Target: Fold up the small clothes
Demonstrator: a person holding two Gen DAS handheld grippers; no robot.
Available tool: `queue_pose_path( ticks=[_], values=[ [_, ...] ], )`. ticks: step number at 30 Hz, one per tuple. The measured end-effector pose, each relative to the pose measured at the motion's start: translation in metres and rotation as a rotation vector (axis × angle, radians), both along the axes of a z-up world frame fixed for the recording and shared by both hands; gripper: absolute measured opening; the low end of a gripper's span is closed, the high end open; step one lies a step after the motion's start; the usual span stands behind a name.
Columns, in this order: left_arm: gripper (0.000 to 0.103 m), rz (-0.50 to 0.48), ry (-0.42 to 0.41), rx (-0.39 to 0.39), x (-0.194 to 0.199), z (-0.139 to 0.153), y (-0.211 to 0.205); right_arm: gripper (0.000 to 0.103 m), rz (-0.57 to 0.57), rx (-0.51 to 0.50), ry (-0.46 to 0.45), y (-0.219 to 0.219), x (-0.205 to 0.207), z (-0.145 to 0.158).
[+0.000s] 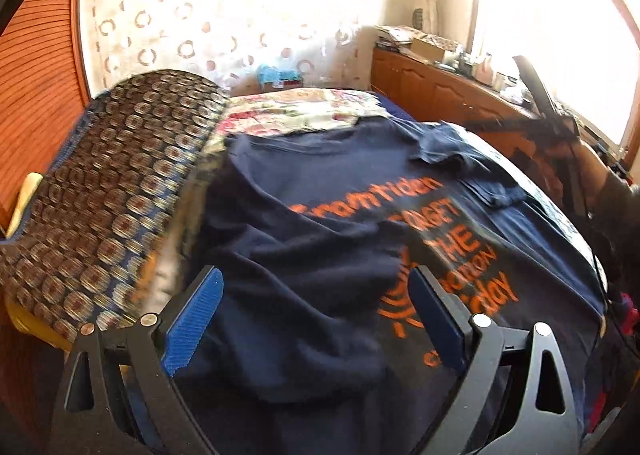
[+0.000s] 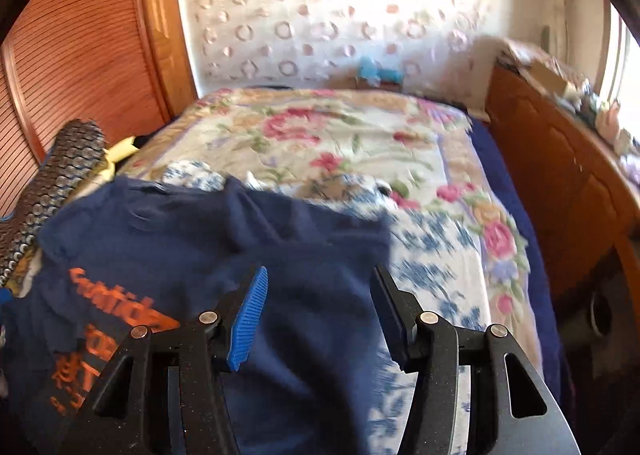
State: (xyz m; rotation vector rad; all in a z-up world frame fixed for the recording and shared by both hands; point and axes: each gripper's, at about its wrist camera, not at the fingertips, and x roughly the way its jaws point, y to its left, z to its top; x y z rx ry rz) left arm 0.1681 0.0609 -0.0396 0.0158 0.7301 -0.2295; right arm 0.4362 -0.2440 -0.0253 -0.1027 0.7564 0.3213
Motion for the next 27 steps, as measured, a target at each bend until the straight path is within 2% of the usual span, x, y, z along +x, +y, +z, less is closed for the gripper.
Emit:
queue_pose_path(
  ticks=[2, 7, 10, 11, 12, 15, 23, 26, 27],
  values=[
    [0.095, 0.014, 0.0, -0.005, 0.007, 0.004, 0.01, 0.055, 0.001, 0.006, 0.045, -0.005, 0.012, -0.013],
    [0.091, 0.044, -0.008, -0.013, 0.022, 0.014, 0.031, 0.055, 0.005, -0.019, 0.081, -0.002, 0.044, -0.027],
    [0.082, 0.048, 0.009, -0.01, 0.033, 0.015, 0.039, 0.055, 0.012, -0.023, 0.09, -0.001, 0.061, -0.026],
    [0.074, 0.046, 0.018, -0.005, 0.038, 0.014, 0.041, 0.055, 0.012, -0.029, 0.089, 0.001, 0.067, -0.029],
    [0.068, 0.046, 0.03, 0.004, 0.042, 0.014, 0.042, 0.056, 0.014, -0.039, 0.073, 0.002, 0.07, -0.029],
    [0.061, 0.032, 0.052, 0.044, 0.056, 0.012, 0.039, 0.057, 0.032, -0.054, 0.042, -0.001, 0.06, -0.029],
    [0.061, -0.014, 0.128, 0.215, 0.099, 0.004, 0.015, 0.058, 0.036, -0.052, 0.036, -0.006, 0.051, -0.035],
    [0.061, -0.029, 0.163, 0.239, 0.112, -0.004, 0.012, 0.058, 0.036, -0.05, 0.038, -0.006, 0.051, -0.034],
    [0.049, -0.032, 0.17, 0.248, 0.115, -0.006, 0.011, 0.058, 0.037, -0.052, 0.038, -0.007, 0.051, -0.034]
  ],
)
